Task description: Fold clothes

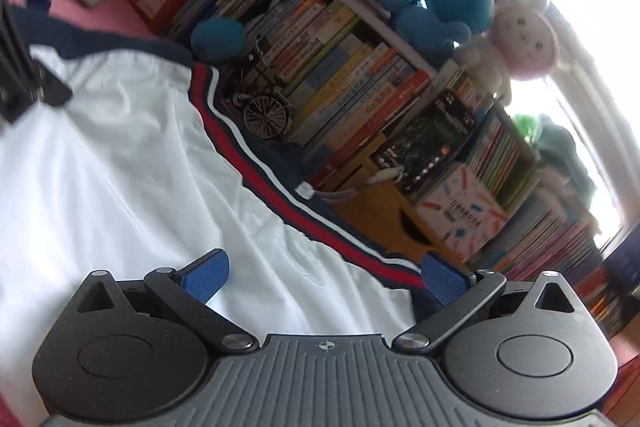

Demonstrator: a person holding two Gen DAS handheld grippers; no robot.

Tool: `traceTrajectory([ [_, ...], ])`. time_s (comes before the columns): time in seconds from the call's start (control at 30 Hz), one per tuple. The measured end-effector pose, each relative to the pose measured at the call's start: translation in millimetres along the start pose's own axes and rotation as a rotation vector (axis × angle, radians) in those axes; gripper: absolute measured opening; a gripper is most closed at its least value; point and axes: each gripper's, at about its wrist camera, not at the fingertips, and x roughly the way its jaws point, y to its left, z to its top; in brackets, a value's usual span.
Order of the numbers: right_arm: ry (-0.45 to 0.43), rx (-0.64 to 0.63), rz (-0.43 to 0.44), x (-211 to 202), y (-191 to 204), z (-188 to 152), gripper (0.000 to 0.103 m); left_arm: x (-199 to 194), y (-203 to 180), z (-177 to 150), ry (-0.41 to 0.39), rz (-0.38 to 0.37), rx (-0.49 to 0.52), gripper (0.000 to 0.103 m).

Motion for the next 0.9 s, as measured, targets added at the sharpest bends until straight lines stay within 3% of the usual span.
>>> traceTrajectory([
  [0.13, 0.139, 0.033, -0.135, 26, -51, -52, 0.103, 1, 3, 1, 0.007, -0.014, -0.008, 0.099],
  [0.23, 0.210, 0.192, -0.169, 33, -104, -93, 0.103, 3, 6, 1, 0.016, -0.037, -0.024, 0.099],
  [0.33, 0.318, 0.207, -0.286, 34, -135, -118, 0.103, -1, 6, 1, -0.001, -0.036, -0.025, 0.099],
  [0.4, 0.354, 0.251, -0.314, 26, -152, -125, 0.101, -10, 5, 4, -0.045, -0.032, 0.000, 0.087],
  [0.47, 0.306, 0.340, -0.252, 12, -165, -121, 0.100, -26, 4, 17, -0.116, -0.026, 0.005, 0.077],
  [0.53, 0.228, 0.451, -0.121, 5, -171, -103, 0.099, -32, 2, 39, -0.164, -0.089, -0.044, 0.077],
  [0.63, 0.142, 0.631, 0.128, 19, -170, -64, 0.098, -12, -18, 70, -0.168, -0.148, -0.014, 0.069],
  [0.7, 0.125, 0.700, 0.253, 37, -160, -43, 0.097, 12, -29, 81, -0.146, -0.130, 0.042, 0.057],
  [0.77, 0.135, 0.699, 0.277, 58, -148, -30, 0.096, 38, -35, 89, -0.116, -0.094, 0.089, 0.054],
  [0.83, 0.158, 0.678, 0.265, 81, -138, -22, 0.092, 64, -27, 91, -0.070, -0.054, 0.074, 0.054],
  [0.9, 0.224, 0.662, 0.217, 104, -136, -29, 0.080, 82, -18, 84, -0.039, -0.046, 0.046, 0.060],
])
